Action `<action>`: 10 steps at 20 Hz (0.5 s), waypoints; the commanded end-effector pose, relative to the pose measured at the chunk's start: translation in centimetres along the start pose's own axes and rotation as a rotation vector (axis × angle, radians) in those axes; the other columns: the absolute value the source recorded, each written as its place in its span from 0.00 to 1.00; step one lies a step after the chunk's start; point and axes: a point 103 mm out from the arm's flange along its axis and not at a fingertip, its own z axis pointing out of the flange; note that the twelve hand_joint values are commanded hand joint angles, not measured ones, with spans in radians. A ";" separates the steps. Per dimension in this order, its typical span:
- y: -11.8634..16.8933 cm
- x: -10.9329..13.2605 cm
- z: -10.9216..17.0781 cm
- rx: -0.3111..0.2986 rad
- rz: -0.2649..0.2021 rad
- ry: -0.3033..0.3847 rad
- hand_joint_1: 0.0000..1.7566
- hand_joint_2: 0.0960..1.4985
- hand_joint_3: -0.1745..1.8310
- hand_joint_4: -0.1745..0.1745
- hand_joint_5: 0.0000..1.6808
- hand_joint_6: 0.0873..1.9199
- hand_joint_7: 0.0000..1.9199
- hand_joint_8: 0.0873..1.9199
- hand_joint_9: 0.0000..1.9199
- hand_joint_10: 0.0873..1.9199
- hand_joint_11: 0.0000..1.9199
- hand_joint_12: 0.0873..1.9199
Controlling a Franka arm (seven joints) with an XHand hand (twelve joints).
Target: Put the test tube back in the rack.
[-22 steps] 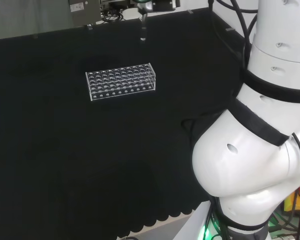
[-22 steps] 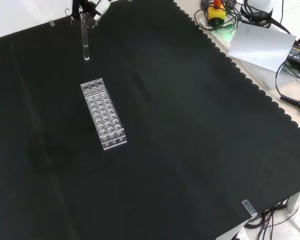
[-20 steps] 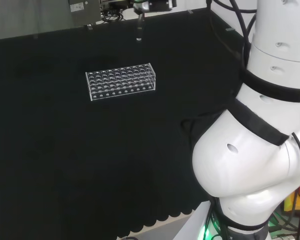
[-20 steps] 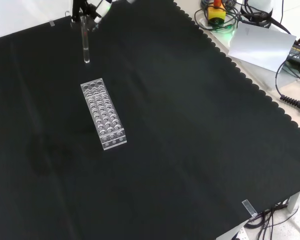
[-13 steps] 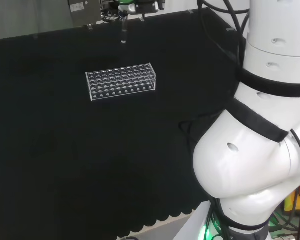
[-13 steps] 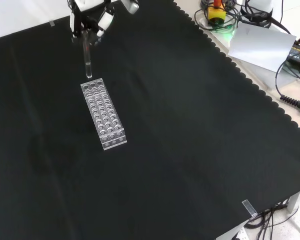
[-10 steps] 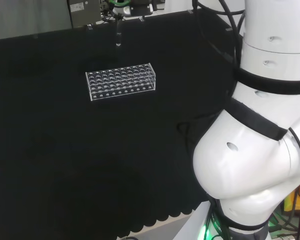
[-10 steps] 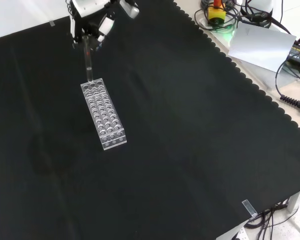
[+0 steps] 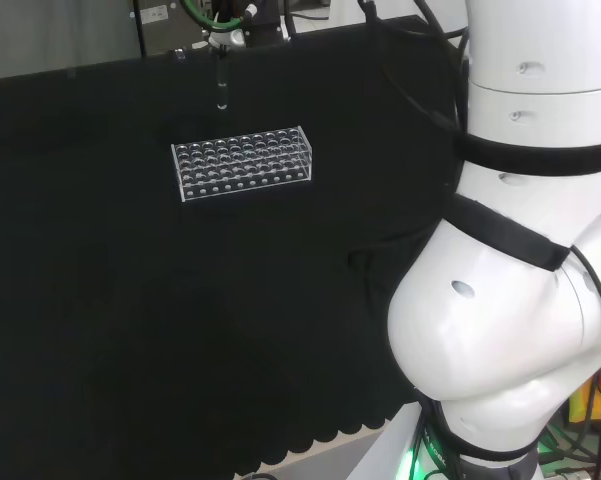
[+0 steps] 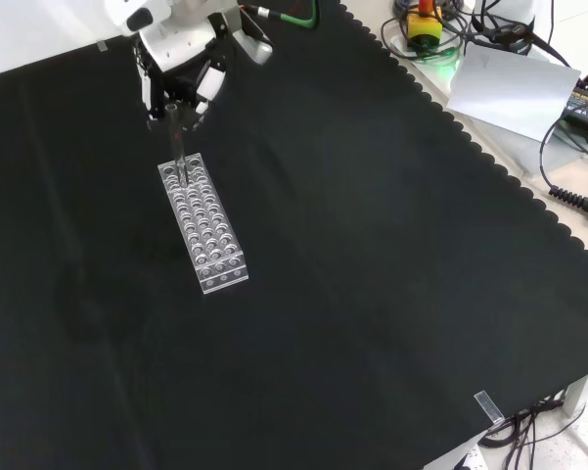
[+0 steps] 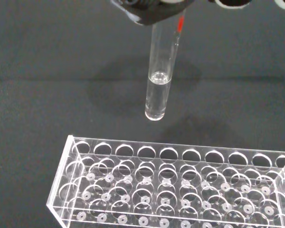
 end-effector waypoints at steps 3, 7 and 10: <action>1.2 0.1 1.3 0.020 -0.027 -0.049 0.70 0.67 0.00 0.00 0.88 0.03 0.92 0.20 0.88 0.26 0.68 0.39; 1.5 -0.5 1.9 0.028 -0.026 -0.072 0.70 0.67 0.00 0.00 0.88 0.03 0.92 0.20 0.88 0.26 0.68 0.39; 1.5 -1.1 2.2 0.036 -0.021 -0.078 0.70 0.67 0.00 0.00 0.88 0.03 0.92 0.20 0.88 0.26 0.68 0.39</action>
